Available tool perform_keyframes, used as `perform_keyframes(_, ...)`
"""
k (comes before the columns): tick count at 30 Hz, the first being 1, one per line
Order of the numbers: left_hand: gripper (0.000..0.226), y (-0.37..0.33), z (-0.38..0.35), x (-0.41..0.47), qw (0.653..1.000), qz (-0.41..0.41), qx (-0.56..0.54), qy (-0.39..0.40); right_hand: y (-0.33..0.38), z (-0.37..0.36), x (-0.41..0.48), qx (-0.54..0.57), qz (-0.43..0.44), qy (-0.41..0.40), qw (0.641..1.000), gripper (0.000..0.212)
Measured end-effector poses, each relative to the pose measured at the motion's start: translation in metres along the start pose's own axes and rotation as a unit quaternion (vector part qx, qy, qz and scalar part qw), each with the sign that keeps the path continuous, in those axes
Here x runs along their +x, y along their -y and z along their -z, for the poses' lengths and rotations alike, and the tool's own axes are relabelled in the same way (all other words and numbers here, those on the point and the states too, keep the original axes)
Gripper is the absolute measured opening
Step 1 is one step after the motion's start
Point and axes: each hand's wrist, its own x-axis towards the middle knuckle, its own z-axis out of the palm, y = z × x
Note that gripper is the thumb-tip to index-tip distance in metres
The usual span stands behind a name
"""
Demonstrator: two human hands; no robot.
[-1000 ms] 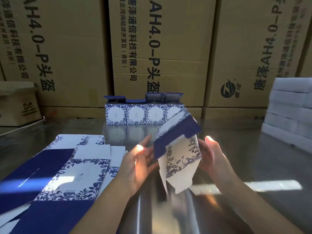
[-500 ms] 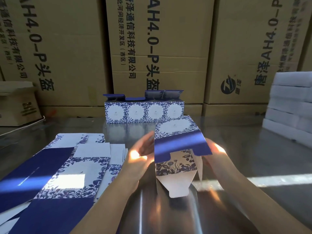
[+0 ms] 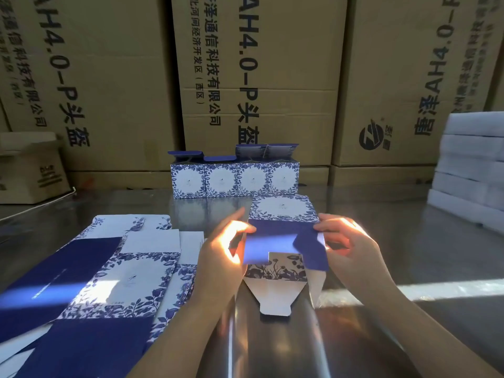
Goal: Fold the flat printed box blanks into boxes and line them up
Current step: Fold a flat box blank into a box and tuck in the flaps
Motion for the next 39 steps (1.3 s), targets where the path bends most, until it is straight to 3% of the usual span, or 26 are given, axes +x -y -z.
perform_keyframes(5, 0.041, 0.004, 0.004, 0.002, 0.997, -0.054, 0.055, -0.004, 0.0, 0.005, 0.001, -0.085, 0.035, 0.001, 0.996, 0.043)
perform_keyframes(12, 0.047, 0.0, 0.009, 0.004, 0.987, -0.036, 0.127, 0.096, -0.002, 0.009, -0.001, -0.128, 0.029, 0.029, 0.991, 0.049)
perform_keyframes(17, 0.019, -0.017, 0.01, 0.0, 0.994, 0.013, 0.067, 0.081, 0.01, 0.009, -0.003, -0.178, 0.089, -0.014, 0.98, 0.03)
perform_keyframes(20, 0.033, -0.023, 0.009, 0.0, 0.998, 0.003, 0.03, 0.055, 0.017, 0.007, -0.008, -0.183, 0.131, -0.016, 0.974, 0.01)
perform_keyframes(25, 0.029, -0.02, 0.007, 0.004, 0.995, -0.01, 0.045, 0.083, 0.027, 0.001, -0.008, -0.176, 0.116, 0.034, 0.977, 0.031)
perform_keyframes(31, 0.03, -0.023, 0.005, 0.007, 0.996, 0.042, 0.007, 0.084, 0.024, -0.002, -0.007, -0.121, 0.047, 0.046, 0.99, 0.022)
perform_keyframes(39, 0.016, -0.036, 0.007, 0.006, 0.994, 0.05, -0.068, 0.075, 0.03, 0.0, -0.005, -0.152, 0.083, -0.007, 0.985, 0.011)
